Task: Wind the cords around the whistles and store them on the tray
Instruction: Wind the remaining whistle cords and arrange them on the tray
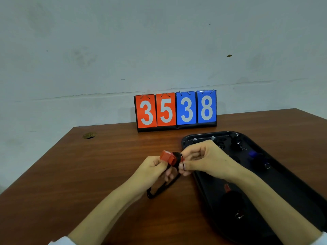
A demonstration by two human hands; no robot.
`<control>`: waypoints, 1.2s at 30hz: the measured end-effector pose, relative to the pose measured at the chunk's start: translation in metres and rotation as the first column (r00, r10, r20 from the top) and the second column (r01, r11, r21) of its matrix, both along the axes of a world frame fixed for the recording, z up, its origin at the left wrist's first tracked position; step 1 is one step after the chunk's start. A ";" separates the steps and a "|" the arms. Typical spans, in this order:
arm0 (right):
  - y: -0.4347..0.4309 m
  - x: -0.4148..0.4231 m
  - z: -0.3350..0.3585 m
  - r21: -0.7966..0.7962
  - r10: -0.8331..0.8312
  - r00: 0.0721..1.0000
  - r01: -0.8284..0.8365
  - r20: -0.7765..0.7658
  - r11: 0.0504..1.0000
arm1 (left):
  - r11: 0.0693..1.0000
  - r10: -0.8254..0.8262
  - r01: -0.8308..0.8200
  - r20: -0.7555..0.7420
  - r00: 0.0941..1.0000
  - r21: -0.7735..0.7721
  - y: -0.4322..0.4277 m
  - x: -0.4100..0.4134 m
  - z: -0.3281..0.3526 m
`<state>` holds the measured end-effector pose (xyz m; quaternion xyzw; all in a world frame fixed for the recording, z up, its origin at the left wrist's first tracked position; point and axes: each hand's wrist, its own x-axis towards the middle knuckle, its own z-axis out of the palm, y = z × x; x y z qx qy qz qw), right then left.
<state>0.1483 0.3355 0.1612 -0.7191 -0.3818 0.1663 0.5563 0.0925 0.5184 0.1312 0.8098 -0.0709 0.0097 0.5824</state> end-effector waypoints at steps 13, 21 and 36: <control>0.000 0.010 -0.007 0.014 -0.532 0.839 0.534 0.115 0.845 | 0.994 -0.038 0.038 0.002 0.999 -0.100 -0.010 -0.006 0.001; 0.000 0.013 -0.018 -0.189 -0.430 0.736 0.592 0.523 0.783 | 0.999 -0.013 0.019 0.151 0.988 -0.043 -0.008 -0.008 0.008; -0.002 0.004 -0.010 -0.307 0.126 0.989 -0.142 -0.072 0.941 | 0.986 0.153 -0.163 0.209 0.966 0.033 0.005 0.001 0.006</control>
